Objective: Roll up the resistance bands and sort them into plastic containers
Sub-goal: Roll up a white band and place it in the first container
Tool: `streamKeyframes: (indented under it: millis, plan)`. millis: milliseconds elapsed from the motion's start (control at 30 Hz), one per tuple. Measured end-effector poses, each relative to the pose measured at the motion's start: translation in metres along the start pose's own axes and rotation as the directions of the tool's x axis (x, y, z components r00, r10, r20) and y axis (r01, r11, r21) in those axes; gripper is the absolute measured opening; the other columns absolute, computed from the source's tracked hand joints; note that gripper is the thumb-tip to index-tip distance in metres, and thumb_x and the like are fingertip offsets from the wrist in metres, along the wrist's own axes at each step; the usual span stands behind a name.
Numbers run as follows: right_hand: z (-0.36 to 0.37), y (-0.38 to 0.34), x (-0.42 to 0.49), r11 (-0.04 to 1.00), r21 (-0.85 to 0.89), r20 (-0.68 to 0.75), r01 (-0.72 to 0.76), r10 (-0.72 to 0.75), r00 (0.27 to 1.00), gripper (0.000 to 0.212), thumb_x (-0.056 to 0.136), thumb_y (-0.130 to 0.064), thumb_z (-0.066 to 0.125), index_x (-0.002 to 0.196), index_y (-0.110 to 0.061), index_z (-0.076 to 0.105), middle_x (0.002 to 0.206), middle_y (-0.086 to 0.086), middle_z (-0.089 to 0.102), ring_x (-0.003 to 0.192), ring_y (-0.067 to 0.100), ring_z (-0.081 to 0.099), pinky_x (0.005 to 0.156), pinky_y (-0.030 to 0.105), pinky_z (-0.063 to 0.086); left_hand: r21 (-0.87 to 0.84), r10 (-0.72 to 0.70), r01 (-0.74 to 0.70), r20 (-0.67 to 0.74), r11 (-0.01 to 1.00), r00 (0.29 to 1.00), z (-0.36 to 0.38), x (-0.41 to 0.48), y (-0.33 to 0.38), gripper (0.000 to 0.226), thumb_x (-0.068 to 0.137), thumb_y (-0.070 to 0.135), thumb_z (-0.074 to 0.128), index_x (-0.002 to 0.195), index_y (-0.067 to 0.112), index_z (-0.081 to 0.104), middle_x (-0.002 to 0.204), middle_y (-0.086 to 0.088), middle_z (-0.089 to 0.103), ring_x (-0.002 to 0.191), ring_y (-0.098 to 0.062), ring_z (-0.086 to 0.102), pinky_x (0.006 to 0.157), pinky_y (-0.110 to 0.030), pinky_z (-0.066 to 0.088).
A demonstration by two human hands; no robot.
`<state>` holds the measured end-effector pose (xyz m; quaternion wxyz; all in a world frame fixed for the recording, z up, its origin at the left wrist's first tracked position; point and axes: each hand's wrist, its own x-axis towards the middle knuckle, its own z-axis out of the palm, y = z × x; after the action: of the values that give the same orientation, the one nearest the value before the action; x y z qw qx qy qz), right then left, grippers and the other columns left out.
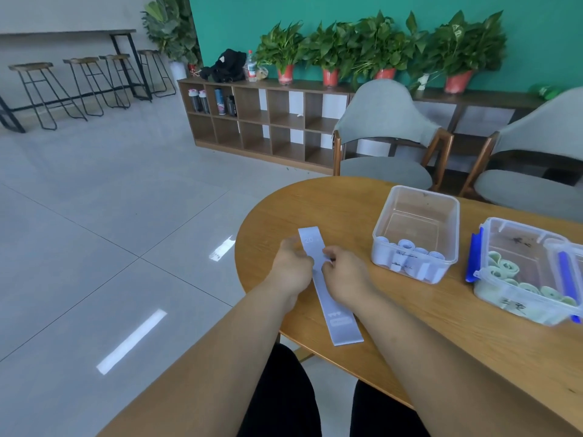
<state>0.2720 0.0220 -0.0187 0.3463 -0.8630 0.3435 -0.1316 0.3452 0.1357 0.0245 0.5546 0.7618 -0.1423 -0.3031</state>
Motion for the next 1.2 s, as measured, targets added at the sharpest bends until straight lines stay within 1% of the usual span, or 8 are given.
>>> streamKeyframes:
  millis: [100,233,367,467,600,833,967,1200]
  plan:
    - [-0.006,0.008,-0.009,0.999,-0.034,-0.052,-0.027,0.025,0.998,0.046,0.099,-0.018,0.047,0.144,-0.019,0.058,0.139,0.006,0.064,0.132,0.031,0.055,0.107,0.04,0.047,-0.004,0.033,-0.033,0.04,0.999,0.999,0.004,-0.008,0.0,0.067,0.102,0.007,0.053,0.162,0.025,0.028,0.111,0.009,0.07,0.099,-0.005,0.064,0.07,-0.021,0.045]
    - [-0.01,0.012,-0.018,0.999,-0.016,-0.087,-0.052,0.051,0.995,0.042,0.097,-0.017,0.048,0.136,-0.019,0.063,0.133,0.007,0.067,0.124,0.029,0.059,0.101,0.04,0.05,0.148,0.091,-0.083,-0.042,0.985,0.995,0.01,-0.026,-0.009,0.056,0.102,0.015,0.055,0.156,0.021,0.038,0.097,0.007,0.066,0.087,-0.006,0.063,0.067,-0.022,0.047]
    - [-0.009,0.012,-0.027,0.999,0.02,-0.064,-0.031,0.033,0.997,0.049,0.098,-0.013,0.047,0.146,-0.016,0.057,0.145,0.006,0.061,0.134,0.026,0.055,0.108,0.035,0.046,0.139,0.115,-0.117,0.027,0.983,0.993,0.015,-0.031,-0.014,0.053,0.103,0.007,0.05,0.153,0.022,0.04,0.104,0.009,0.065,0.091,-0.003,0.063,0.067,-0.019,0.045]
    - [-0.016,0.016,-0.035,0.999,0.046,-0.081,-0.021,0.025,0.996,0.047,0.099,-0.014,0.048,0.145,-0.017,0.058,0.143,0.003,0.064,0.13,0.023,0.059,0.099,0.03,0.047,0.104,0.133,-0.134,0.017,0.985,0.991,0.011,-0.034,-0.018,0.056,0.103,0.011,0.055,0.155,0.024,0.04,0.121,0.006,0.064,0.1,-0.004,0.061,0.07,-0.017,0.043]
    - [-0.026,0.03,-0.054,0.999,0.053,-0.105,-0.004,0.01,0.994,0.04,0.1,-0.021,0.055,0.138,-0.02,0.063,0.135,-0.002,0.068,0.12,0.017,0.064,0.092,0.025,0.044,0.301,0.253,-0.226,-0.051,0.926,0.966,0.0,-0.041,-0.039,0.047,0.104,0.011,0.051,0.148,0.026,0.048,0.128,0.004,0.066,0.107,-0.009,0.064,0.078,-0.017,0.046]
    - [-0.032,0.048,-0.082,0.969,0.173,-0.113,0.176,-0.158,0.981,0.035,0.092,-0.015,0.066,0.125,-0.026,0.072,0.111,-0.017,0.073,0.099,-0.004,0.068,0.092,0.023,0.057,0.386,0.517,-0.56,0.218,0.733,0.828,-0.004,-0.051,-0.078,0.053,0.097,0.007,0.061,0.144,0.029,0.056,0.13,0.012,0.066,0.119,0.0,0.061,0.104,-0.018,0.048]
    - [-0.035,0.061,-0.097,0.935,0.126,-0.12,0.332,-0.318,0.94,0.029,0.087,-0.014,0.077,0.111,-0.03,0.075,0.112,-0.019,0.068,0.106,0.002,0.067,0.095,0.022,0.054,0.396,0.61,-0.64,0.217,0.658,0.762,-0.004,-0.052,-0.089,0.047,0.096,0.005,0.066,0.138,0.026,0.063,0.133,0.013,0.063,0.122,0.004,0.056,0.101,-0.006,0.04]
    - [-0.042,0.067,-0.106,0.875,0.004,0.014,0.484,-0.484,0.875,0.03,0.07,-0.033,0.085,0.095,-0.039,0.071,0.096,-0.017,0.061,0.104,0.009,0.057,0.091,0.023,0.046,0.318,0.667,-0.68,0.166,0.661,0.726,-0.005,-0.056,-0.089,0.031,0.085,0.004,0.076,0.106,0.026,0.077,0.101,0.015,0.068,0.103,-0.012,0.065,0.09,-0.018,0.048]
